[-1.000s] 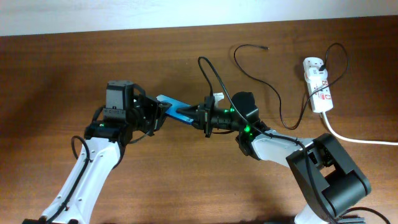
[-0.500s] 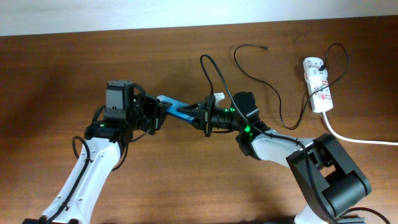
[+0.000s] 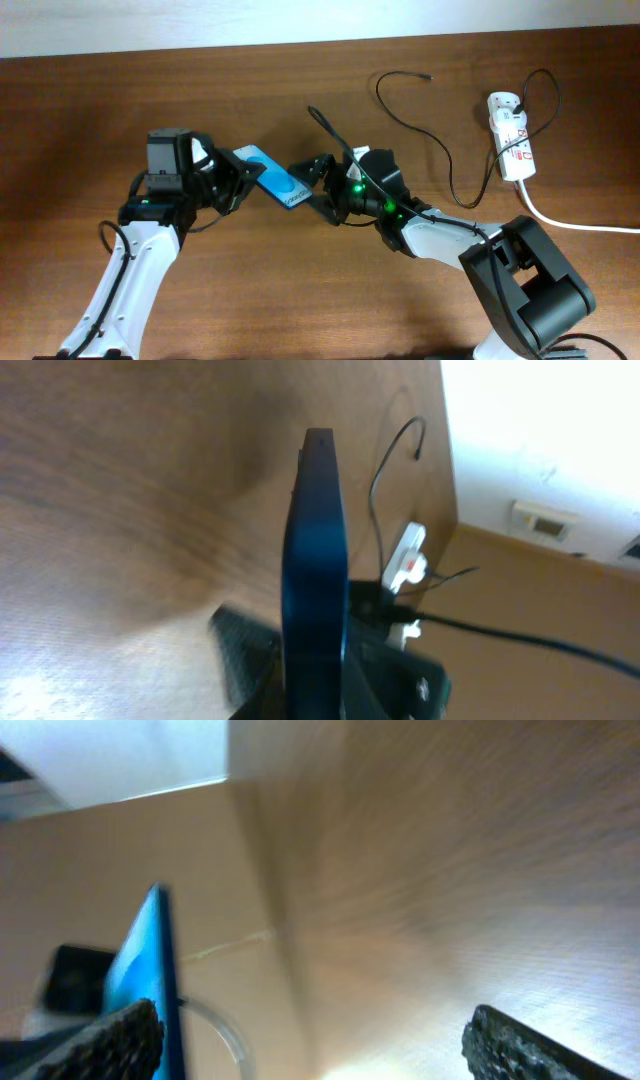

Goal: Plug charger to phone and switch on socket

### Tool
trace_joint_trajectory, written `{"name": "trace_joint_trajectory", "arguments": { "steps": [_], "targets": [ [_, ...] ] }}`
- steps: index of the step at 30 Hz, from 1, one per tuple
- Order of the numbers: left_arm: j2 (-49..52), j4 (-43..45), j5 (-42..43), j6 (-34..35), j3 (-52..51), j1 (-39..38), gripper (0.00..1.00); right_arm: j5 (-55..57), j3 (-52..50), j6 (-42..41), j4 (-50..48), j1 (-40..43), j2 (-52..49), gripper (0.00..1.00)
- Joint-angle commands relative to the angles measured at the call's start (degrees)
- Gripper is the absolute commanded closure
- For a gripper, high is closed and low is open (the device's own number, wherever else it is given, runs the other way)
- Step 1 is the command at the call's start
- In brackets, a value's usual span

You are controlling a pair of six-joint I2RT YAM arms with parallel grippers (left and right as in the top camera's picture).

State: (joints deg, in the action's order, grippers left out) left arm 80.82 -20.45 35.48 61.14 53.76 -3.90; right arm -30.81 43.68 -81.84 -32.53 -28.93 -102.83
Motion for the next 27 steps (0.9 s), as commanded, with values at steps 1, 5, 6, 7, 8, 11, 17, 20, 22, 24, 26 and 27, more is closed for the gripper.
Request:
{"name": "trace_joint_trajectory", "arguments": {
  "steps": [1,5,6,7,8,11,17,20,22,24,26,27],
  "targets": [
    [-1.0,-3.2,3.8,-6.5,0.4,3.0,1.0,9.9,0.1,23.6,1.7,0.4,0.2,0.01],
    [-1.0,-3.9,3.7,-10.3,0.4,3.3,1.0,7.9,6.2,28.7,11.7,10.2,0.9,0.01],
    [-1.0,-3.8,3.7,-10.6,0.4,3.3,1.0,8.0,9.2,31.9,17.2,11.8,0.9,0.01],
    [-1.0,-3.9,3.1,-10.8,0.4,3.3,1.0,8.7,14.1,37.4,24.3,13.6,0.9,0.02],
    [-1.0,-3.9,2.4,-10.8,0.4,3.3,1.0,10.2,18.7,43.4,30.2,14.9,0.9,0.02],
    [-1.0,-3.8,0.7,-10.8,0.4,3.3,1.0,25.4,29.4,63.0,38.7,17.2,0.1,0.02],
    [-1.0,-3.9,0.3,-10.8,0.4,3.3,1.0,30.4,36.5,68.5,29.2,19.5,-15.2,0.02],
    [-1.0,-3.9,0.3,-10.8,0.4,3.3,1.0,28.9,42.4,69.6,27.6,19.6,-23.6,0.02],
    [-1.0,-3.9,0.1,-10.8,0.4,3.3,1.0,24.2,45.4,69.6,27.1,19.4,-27.7,0.02],
    [-1.0,-3.9,-0.8,-10.8,0.4,3.3,1.0,24.2,46.1,69.6,27.1,18.8,-29.7,0.0],
    [-1.0,-3.9,-1.0,-10.8,0.4,3.3,1.0,27.3,46.1,69.6,28.3,18.6,-30.9,0.11],
    [-1.0,-4.1,-1.0,-10.8,0.4,3.3,1.0,27.6,46.1,69.6,29.3,18.5,-31.0,0.17]
  ]
}}
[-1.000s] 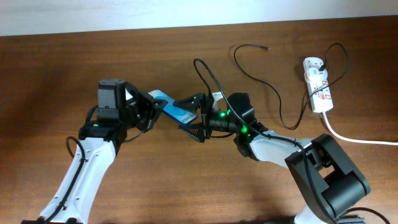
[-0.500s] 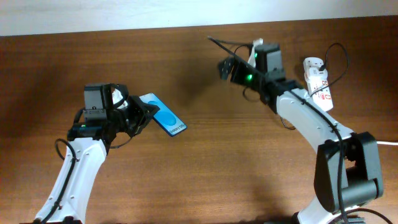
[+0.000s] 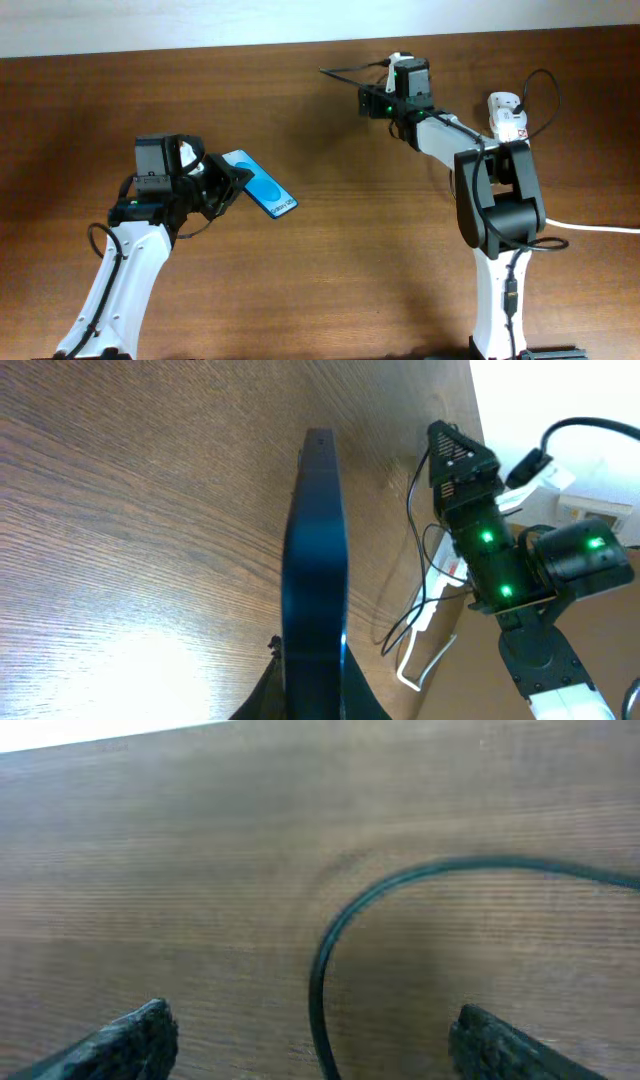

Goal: Plug charger to phone and switch on socket

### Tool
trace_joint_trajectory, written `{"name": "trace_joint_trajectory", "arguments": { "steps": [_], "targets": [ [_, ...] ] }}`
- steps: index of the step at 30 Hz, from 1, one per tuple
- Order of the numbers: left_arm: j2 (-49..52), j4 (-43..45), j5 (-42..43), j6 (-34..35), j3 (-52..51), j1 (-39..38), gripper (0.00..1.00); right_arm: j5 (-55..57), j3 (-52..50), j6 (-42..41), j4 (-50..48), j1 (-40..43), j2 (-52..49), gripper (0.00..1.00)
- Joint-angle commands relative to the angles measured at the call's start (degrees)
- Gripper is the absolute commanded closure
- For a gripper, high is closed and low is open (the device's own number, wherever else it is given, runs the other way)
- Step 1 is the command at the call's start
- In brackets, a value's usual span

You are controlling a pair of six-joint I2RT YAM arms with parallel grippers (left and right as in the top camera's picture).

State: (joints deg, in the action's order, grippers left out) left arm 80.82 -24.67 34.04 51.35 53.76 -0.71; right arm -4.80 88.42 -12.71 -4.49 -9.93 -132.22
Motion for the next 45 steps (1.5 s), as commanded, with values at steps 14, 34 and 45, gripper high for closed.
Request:
{"name": "trace_joint_trajectory", "arguments": {
  "steps": [14,34,45],
  "targets": [
    [-1.0,-1.1,0.6,-1.0,0.4,0.1,1.0,-6.5,1.2,8.2,68.8,-7.0,15.4,0.86],
    [-1.0,-1.1,3.1,-0.9,0.4,0.1,1.0,-5.1,-0.1,-36.3,48.2,-7.0,7.3,0.22],
    [-1.0,-1.0,6.3,-1.4,0.4,0.2,1.0,-10.7,-0.1,-26.1,47.6,-6.7,5.4,0.96]
  ]
}}
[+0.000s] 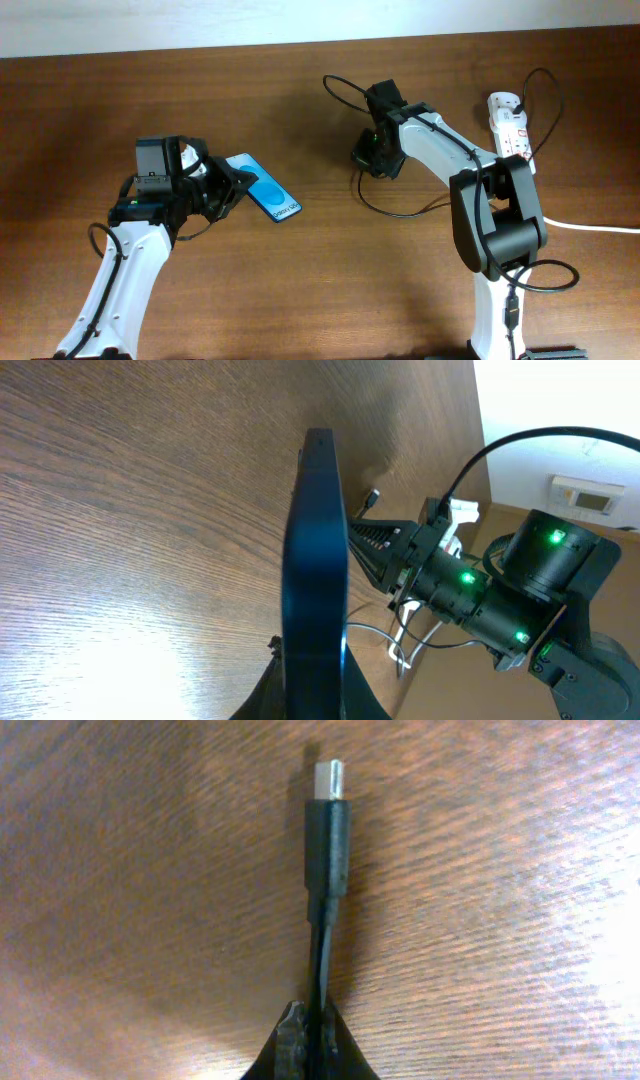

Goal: Plug charger to phone and switch on socket

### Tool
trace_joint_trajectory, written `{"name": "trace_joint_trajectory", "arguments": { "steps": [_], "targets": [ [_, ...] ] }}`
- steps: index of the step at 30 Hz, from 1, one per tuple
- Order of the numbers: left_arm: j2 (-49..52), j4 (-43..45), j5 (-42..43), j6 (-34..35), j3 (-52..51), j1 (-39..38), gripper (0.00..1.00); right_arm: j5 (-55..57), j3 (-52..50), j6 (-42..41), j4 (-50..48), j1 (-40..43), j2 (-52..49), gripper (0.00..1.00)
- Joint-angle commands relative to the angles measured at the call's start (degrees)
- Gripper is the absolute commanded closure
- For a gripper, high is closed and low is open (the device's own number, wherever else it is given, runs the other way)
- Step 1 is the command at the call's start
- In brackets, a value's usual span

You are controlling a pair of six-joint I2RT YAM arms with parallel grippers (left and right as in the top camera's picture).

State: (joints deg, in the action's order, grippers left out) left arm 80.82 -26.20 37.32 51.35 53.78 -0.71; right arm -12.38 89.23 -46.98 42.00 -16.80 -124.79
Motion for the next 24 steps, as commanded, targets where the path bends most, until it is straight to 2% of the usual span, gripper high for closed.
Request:
{"name": "trace_joint_trajectory", "arguments": {
  "steps": [1,3,5,8,9,10,13,17,19,21,23,24],
  "targets": [
    [-1.0,1.3,4.9,-3.1,0.4,0.2,1.0,-4.9,-0.9,11.1,2.3,0.1,-0.5,0.96],
    [-1.0,3.7,9.0,-5.3,0.3,0.2,1.0,-5.7,-0.9,17.1,6.1,0.1,4.8,0.96],
    [-1.0,12.2,17.0,-9.8,0.4,0.2,1.0,-11.0,-0.9,26.1,11.0,0.3,11.3,0.96],
    [-1.0,25.3,28.7,-10.4,0.4,0.2,1.0,-23.0,-0.9,41.9,22.7,0.3,23.5,0.96],
    [-1.0,27.2,31.1,-11.3,0.4,0.1,1.0,-25.8,-0.9,45.6,25.6,0.3,26.2,0.96],
    [-1.0,28.3,32.2,-11.8,0.4,0.1,1.0,-27.5,-0.9,48.0,27.3,0.3,27.8,0.96],
    [-1.0,33.3,34.9,-11.7,0.4,0.2,1.0,-38.1,-0.9,62.6,37.2,0.4,36.3,0.96],
    [-1.0,36.1,33.7,-10.3,0.4,0.1,1.0,-42.5,-1.2,73.6,45.8,0.4,42.2,0.96],
    [-1.0,40.3,30.8,-5.5,0.4,0.1,1.0,-42.5,-5.0,74.0,45.2,0.4,46.2,0.96],
    [-1.0,44.3,28.7,-0.6,0.4,0.1,1.0,-48.2,-15.4,74.0,38.1,1.2,53.0,0.96],
    [-1.0,45.1,27.1,2.3,0.4,0.1,1.0,-55.7,-27.1,70.8,22.2,1.5,57.3,0.96],
    [-1.0,45.0,26.9,4.9,0.4,0.0,1.0,-56.6,-32.6,61.5,10.7,1.4,57.4,0.96]
  ]
}}
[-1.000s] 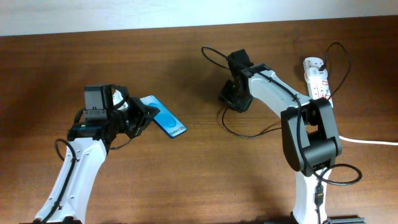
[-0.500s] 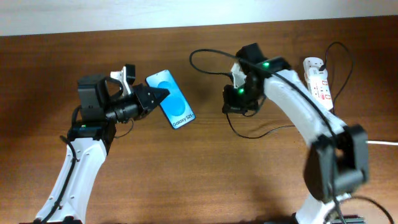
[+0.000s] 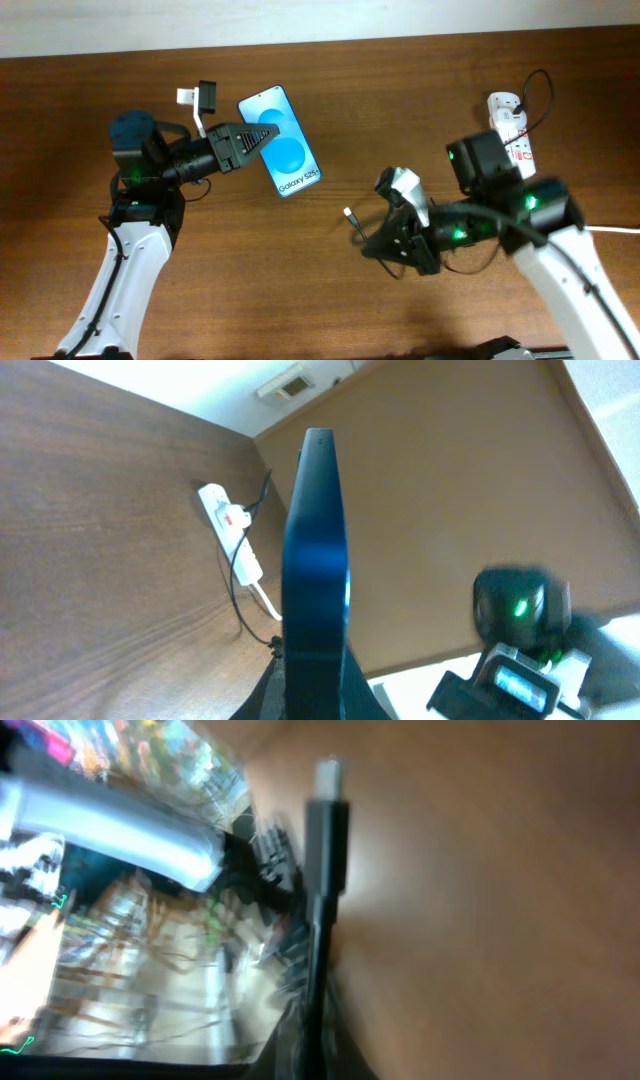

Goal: Plug charger to phone and switch on socket

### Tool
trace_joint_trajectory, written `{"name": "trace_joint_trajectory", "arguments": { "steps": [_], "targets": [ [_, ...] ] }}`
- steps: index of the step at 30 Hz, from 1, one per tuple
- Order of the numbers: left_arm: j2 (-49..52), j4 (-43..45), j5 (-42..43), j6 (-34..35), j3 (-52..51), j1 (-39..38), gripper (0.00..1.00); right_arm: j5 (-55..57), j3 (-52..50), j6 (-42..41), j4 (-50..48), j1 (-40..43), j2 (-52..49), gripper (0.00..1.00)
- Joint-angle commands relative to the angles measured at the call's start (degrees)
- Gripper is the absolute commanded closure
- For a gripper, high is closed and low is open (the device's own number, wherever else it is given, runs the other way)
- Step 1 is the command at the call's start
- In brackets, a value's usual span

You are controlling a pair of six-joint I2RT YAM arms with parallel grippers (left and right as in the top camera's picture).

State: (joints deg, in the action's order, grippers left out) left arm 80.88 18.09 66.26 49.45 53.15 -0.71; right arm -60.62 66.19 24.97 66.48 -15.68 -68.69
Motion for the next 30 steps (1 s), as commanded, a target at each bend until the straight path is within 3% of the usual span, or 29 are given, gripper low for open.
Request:
{"name": "trace_joint_trajectory", "arguments": {
  "steps": [1,2,3,9,15,30],
  "targets": [
    [-1.1,0.8,-2.1,8.3,1.0,0.0,1.0,-8.3,-12.3,-16.6,-20.9,0.3,0.7,0.96],
    [-1.1,0.7,-2.0,10.8,1.0,0.0,1.0,-8.3,-15.0,-22.4,-30.3,0.2,-0.6,0.96],
    [-1.1,0.8,-2.1,12.3,1.0,0.0,1.0,-8.1,-15.3,-22.8,-34.2,-0.2,-1.7,0.96],
    [-1.1,0.7,-0.2,14.4,1.0,0.0,1.0,-7.7,-15.2,-35.0,-48.8,-8.4,-6.8,0.96],
    [-1.1,0.8,4.8,13.6,1.0,0.0,1.0,-7.7,-15.2,-42.0,-53.3,-8.6,-7.1,0.96],
    [-1.1,0.7,5.4,13.7,1.0,0.0,1.0,-8.4,-15.3,-43.5,-48.3,-8.7,-7.1,0.96]
  ]
}}
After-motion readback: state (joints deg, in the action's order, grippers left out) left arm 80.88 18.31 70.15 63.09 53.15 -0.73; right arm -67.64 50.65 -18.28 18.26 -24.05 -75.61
